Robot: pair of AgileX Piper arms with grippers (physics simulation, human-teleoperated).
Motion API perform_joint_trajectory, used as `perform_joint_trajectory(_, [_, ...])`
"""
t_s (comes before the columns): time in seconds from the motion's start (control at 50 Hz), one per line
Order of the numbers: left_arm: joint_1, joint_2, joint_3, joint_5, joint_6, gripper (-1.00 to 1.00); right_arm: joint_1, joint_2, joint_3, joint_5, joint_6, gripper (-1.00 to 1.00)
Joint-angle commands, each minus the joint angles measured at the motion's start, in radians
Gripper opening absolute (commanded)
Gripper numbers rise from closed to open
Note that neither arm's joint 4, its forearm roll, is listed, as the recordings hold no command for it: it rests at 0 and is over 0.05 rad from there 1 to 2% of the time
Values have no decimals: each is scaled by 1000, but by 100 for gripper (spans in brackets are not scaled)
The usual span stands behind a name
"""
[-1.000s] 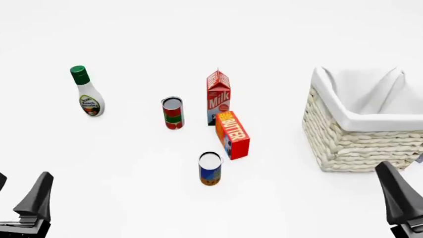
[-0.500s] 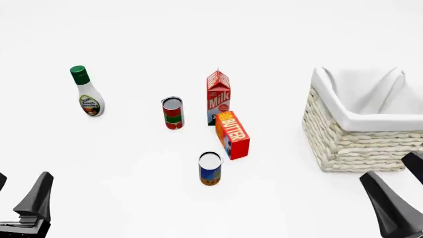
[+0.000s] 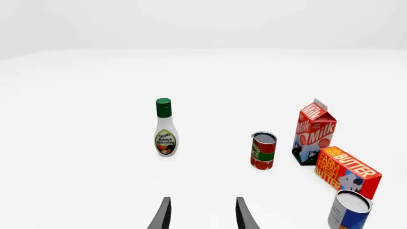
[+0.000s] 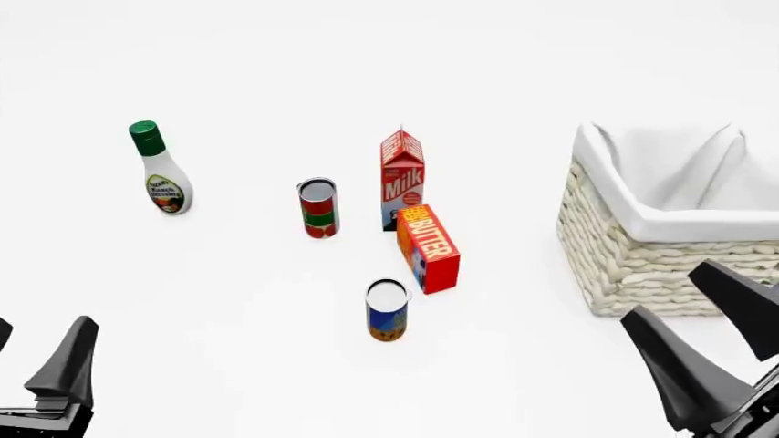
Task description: Pick the alphabet soup and place it in the basket.
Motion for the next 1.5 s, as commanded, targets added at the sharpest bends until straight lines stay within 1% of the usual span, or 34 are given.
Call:
perform_joint_trajectory(0.02, [0, 0, 0, 0, 0, 100, 46, 93, -4, -88, -4, 100])
perform_joint_trajectory(0.24, [0, 0, 0, 0, 0, 100, 85, 218, -22, -203, -11, 100])
perform_joint_trajectory(0.26, [0, 0, 0, 0, 0, 100, 85, 218, -22, -203, -11, 100])
perform_joint_trajectory(0.32, [0, 0, 0, 0, 0, 100, 99, 269, -28, -248, -11, 100])
perform_joint_trajectory(0.52, [0, 0, 0, 0, 0, 100, 133, 360, -39, -329, -14, 100])
perform_joint_trajectory(0.72, [0, 0, 0, 0, 0, 100, 157, 425, -46, -386, -11, 100])
perform_joint_trajectory(0.84, [0, 0, 0, 0, 0, 100, 174, 485, -50, -437, -8, 100])
perform_joint_trajectory(1.06, [0, 0, 0, 0, 0, 100, 198, 538, -54, -482, -4, 100])
perform_joint_trajectory(1.22, [0, 0, 0, 0, 0, 100, 205, 572, -56, -512, -1, 100])
perform_joint_trajectory(1.5, [0, 0, 0, 0, 0, 100, 205, 661, -37, -602, 22, 100])
